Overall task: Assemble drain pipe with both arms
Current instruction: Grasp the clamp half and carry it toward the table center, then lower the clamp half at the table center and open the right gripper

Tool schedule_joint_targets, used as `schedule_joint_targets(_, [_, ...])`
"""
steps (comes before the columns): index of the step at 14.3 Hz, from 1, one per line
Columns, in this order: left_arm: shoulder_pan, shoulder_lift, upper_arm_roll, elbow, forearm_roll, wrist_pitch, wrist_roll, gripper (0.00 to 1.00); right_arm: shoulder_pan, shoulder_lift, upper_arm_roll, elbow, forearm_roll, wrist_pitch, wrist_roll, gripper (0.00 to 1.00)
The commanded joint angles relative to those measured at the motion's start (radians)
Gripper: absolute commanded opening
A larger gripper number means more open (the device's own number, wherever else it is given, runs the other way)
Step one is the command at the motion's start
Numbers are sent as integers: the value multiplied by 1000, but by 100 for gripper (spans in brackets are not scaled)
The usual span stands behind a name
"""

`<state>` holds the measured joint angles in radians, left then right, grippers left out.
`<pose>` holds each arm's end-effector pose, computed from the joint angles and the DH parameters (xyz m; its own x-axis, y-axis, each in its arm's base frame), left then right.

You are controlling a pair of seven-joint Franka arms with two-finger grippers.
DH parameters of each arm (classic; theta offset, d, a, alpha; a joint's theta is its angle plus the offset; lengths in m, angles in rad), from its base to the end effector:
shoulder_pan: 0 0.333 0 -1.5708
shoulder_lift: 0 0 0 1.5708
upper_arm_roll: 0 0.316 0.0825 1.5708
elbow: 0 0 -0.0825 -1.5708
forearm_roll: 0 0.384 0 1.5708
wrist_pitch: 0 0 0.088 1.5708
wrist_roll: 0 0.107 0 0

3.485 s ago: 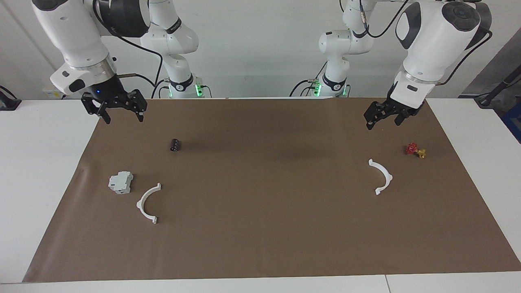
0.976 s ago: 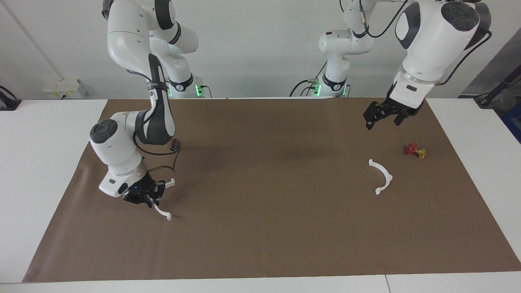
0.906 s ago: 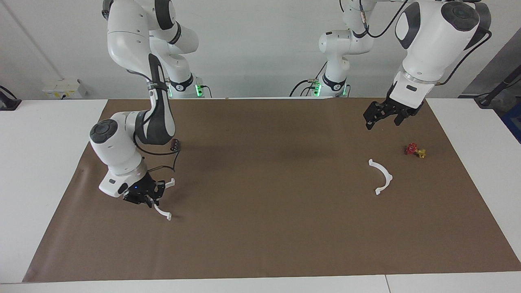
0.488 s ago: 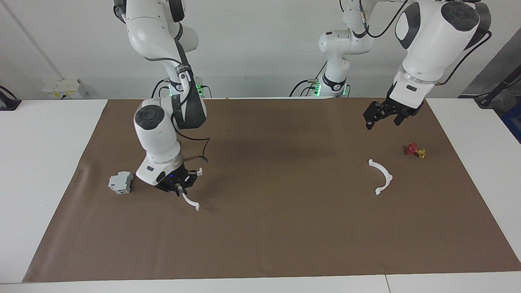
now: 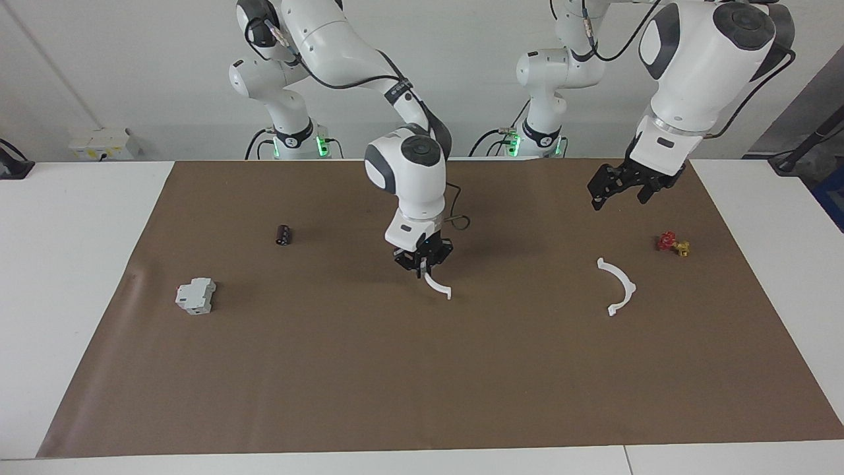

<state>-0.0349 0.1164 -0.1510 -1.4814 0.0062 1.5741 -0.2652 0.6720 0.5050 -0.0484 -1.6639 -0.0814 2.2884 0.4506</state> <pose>0.5807 -0.1032 0.6011 0.9965 0.0798 -0.0246 0.0800 -0.9968 0.0050 0.5581 0.4041 0.3263 0.9629 0.2281 0.1444 0.2260 -0.9736 0.0307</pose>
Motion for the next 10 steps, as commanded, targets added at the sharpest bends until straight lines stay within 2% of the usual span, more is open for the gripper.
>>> schedule_joint_targets(1, [-10,-1,8,9,-5,3,10,100,8,44,-2,10,-76,55,8,0])
schedule_joint_targets(10, [-10,-3,11,7,-5,7,11,100,51,52,-2,-4,-64,69,88,0])
